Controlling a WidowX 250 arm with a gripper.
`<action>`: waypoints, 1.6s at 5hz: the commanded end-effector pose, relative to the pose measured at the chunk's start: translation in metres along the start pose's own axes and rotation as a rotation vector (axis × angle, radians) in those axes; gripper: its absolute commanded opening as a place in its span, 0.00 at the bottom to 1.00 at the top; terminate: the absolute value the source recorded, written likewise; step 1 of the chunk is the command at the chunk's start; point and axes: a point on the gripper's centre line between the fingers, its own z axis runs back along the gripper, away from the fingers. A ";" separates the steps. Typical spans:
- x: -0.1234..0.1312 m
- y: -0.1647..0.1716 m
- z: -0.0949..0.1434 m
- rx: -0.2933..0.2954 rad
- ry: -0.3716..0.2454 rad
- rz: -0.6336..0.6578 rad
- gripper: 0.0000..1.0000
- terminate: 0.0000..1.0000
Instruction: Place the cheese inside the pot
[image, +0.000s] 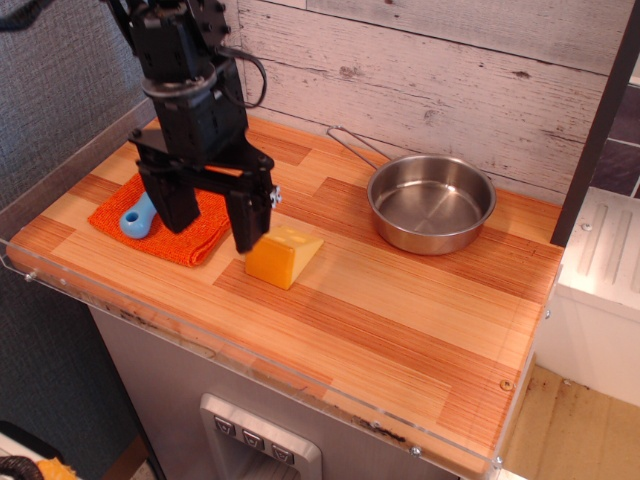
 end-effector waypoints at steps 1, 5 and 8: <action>0.024 -0.006 -0.011 0.077 -0.050 -0.029 1.00 0.00; 0.041 -0.006 -0.044 0.130 -0.039 0.001 1.00 0.00; 0.046 -0.012 -0.046 0.101 -0.038 -0.013 0.00 0.00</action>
